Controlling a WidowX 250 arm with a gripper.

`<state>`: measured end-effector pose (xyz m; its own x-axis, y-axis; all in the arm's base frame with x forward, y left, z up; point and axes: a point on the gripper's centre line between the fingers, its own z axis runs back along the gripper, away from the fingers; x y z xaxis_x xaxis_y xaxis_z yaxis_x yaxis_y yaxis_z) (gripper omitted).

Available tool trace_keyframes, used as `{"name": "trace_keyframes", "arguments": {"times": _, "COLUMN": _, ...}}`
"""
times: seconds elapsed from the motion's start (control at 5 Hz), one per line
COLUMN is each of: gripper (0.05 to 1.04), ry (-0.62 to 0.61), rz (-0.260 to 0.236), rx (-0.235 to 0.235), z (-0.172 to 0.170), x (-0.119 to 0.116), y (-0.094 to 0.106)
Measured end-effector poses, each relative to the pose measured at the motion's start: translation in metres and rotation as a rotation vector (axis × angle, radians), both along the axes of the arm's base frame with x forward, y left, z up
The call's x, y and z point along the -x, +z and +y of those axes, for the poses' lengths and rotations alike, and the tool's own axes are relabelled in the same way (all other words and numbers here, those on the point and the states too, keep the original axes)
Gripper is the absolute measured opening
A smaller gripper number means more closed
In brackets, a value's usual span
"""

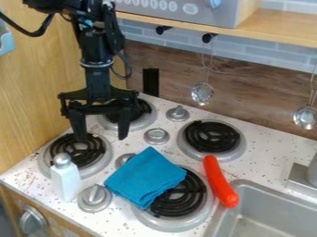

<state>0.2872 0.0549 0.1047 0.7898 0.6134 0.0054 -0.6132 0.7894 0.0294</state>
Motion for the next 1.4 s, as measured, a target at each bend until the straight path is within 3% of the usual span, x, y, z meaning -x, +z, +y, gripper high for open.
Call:
{"name": "trace_keyframes", "arguments": {"times": 0.2, "gripper": 1.005, "ry": 0.005, "rz": 0.022, "rx": 0.005, "z": -0.001, "x": 0.003, "y": -0.008}}
{"name": "trace_keyframes", "arguments": {"times": 0.4, "gripper": 1.005, "ry": 0.134, "rz": -0.005, "rx": 0.009, "z": 0.012, "x": 0.02, "y": -0.024}}
{"name": "trace_keyframes", "arguments": {"times": 0.6, "gripper": 1.005, "ry": 0.243, "rz": -0.027, "rx": -0.006, "z": 0.031, "x": 0.032, "y": -0.021}}
{"name": "trace_keyframes", "arguments": {"times": 0.8, "gripper": 1.005, "ry": 0.345, "rz": -0.076, "rx": -0.03, "z": 0.043, "x": 0.042, "y": -0.014}}
{"name": "trace_keyframes", "arguments": {"times": 1.0, "gripper": 1.005, "ry": 0.517, "rz": -0.145, "rx": -0.046, "z": 0.046, "x": 0.033, "y": -0.037}}
{"name": "trace_keyframes", "arguments": {"times": 1.2, "gripper": 1.005, "ry": 0.585, "rz": -0.208, "rx": -0.031, "z": 0.046, "x": 0.027, "y": -0.051}}
{"name": "trace_keyframes", "arguments": {"times": 1.4, "gripper": 1.005, "ry": 0.64, "rz": -0.235, "rx": 0.009, "z": 0.048, "x": 0.018, "y": -0.065}}
